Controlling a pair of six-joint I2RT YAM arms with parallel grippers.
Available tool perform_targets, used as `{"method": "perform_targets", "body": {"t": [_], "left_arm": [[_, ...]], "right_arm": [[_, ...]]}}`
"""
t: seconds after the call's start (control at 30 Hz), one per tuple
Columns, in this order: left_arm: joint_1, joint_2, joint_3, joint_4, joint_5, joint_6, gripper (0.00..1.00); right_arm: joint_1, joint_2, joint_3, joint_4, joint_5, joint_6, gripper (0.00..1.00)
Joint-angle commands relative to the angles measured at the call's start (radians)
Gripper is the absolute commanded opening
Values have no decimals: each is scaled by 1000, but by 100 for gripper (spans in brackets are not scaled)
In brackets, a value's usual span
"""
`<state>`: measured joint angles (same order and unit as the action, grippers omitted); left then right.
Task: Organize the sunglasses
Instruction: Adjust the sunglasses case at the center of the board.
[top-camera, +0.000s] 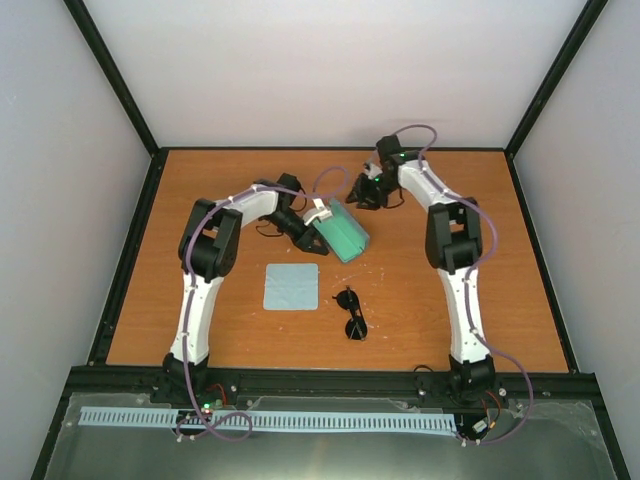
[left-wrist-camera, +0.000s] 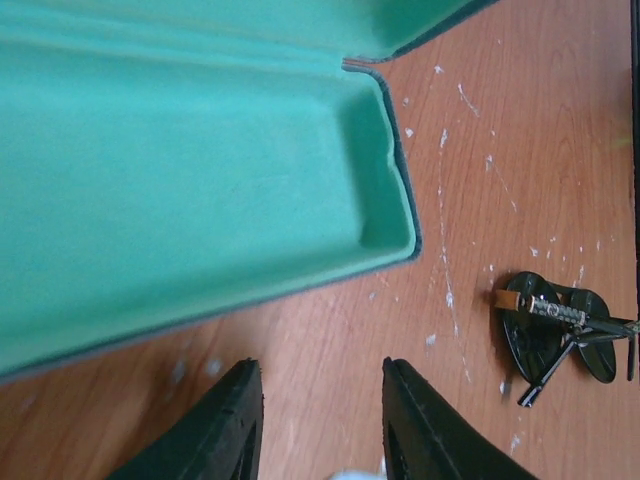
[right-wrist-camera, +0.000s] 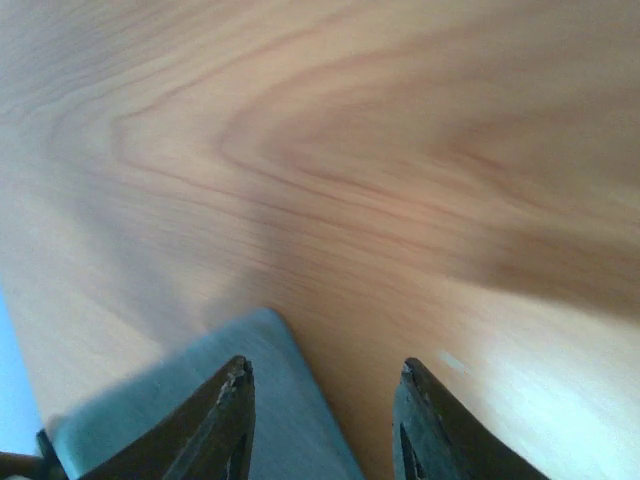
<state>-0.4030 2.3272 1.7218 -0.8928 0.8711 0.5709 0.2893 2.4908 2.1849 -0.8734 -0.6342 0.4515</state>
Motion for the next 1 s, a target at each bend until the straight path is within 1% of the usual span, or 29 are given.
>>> {"method": "perform_targets", "body": {"t": [0.0,0.03,0.1,0.17,0.2,0.23,0.3,0.4,0.5,0.53,0.8,0.97], "left_arm": [[99,-145,29,-57,-24,27,32],[125,-180,25,-41,-37,37,31],[173,-228,23,-4,-74,59,30],[192,-220,49,27,-116,89,28],[196,-200,67,39,-144,103,27],[196,-170,95,44,-157,119,25],[196,-95,177,29,-151,136,20],[192,54,384,-65,-133,145,17],[180,188,600,-176,-153,154,17],[177,212,637,-187,-162,153,17],[165,223,535,-158,-173,170,19],[147,223,474,-148,-159,152,20]], "right_arm": [[-110,-253,-166,-49,191,-24,37],[-122,-310,-223,-63,228,-29,32],[-128,-414,-349,-83,278,-16,17],[-119,-514,-507,-68,254,26,5],[-109,-561,-594,-55,239,55,3],[-96,-596,-667,-39,223,80,3],[-65,-650,-798,-12,183,134,3],[-10,-684,-941,68,112,220,3],[26,-661,-961,103,82,255,3],[34,-652,-959,116,80,264,3],[45,-594,-966,207,64,307,3],[50,-539,-932,226,74,305,3]]}}
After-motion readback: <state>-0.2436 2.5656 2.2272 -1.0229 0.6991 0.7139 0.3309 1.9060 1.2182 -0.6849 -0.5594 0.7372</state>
